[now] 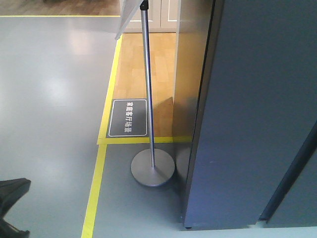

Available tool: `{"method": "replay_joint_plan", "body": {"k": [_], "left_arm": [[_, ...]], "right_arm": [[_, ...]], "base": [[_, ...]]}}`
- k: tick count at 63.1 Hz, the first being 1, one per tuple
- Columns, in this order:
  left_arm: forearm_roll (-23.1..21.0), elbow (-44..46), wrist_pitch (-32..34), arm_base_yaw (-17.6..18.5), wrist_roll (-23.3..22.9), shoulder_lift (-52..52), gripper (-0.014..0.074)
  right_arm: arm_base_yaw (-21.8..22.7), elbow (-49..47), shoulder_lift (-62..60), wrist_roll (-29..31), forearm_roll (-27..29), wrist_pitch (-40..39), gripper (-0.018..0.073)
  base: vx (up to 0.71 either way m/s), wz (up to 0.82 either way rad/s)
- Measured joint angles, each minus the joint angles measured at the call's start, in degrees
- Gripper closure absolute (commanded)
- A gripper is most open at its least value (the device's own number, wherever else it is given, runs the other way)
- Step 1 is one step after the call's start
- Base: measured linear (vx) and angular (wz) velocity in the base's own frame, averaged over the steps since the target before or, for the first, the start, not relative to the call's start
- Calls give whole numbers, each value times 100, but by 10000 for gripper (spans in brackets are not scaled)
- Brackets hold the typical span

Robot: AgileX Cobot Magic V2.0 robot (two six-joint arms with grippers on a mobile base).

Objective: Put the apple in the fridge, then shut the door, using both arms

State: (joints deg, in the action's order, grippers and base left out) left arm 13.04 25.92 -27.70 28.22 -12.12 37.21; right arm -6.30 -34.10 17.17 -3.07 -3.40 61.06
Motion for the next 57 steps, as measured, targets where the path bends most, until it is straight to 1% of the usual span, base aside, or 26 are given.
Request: {"method": "replay_joint_plan", "body": {"k": [6, 15, 23, 31, 35, 40, 46, 53, 57], "left_arm": [[0, -37, -20, -350, -24, -511, 603], [-73, -463, 104, -1266, -157, -1644, 603], [-379, -1117, 455, -1941, -174, -2536, 603], [-733, -1771, 861, -2463, -174, -3291, 603], [-878, -2080, 1091, -2650, -174, -3542, 603], [-1019, -2408, 1371, -2780, -174, -3742, 603], [-1098, -2688, 1690, -2822, -174, -3782, 603], [-1117, -2741, 2004, -2822, -174, -3782, 603], [-1117, -2741, 2052, -2822, -169, -3782, 603]], "right_arm": [[0, 0, 0, 0, 0, 0, 563], [0, 0, 0, 0, 13, 0, 563], [0, 0, 0, 0, 15, 19, 563], [0, 0, 0, 0, 15, 19, 563], [0, 0, 0, 0, 15, 19, 563], [0, 0, 0, -5, 15, 19, 563], [0, 0, 0, -5, 20, 19, 563], [0, 0, 0, -5, 26, 23, 563], [0, 0, 0, -10, 26, 23, 563]], "base": [[0, 0], [0, 0], [0, 0], [0, 0], [0, 0], [0, 0], [0, 0], [0, 0], [0, 0]]}}
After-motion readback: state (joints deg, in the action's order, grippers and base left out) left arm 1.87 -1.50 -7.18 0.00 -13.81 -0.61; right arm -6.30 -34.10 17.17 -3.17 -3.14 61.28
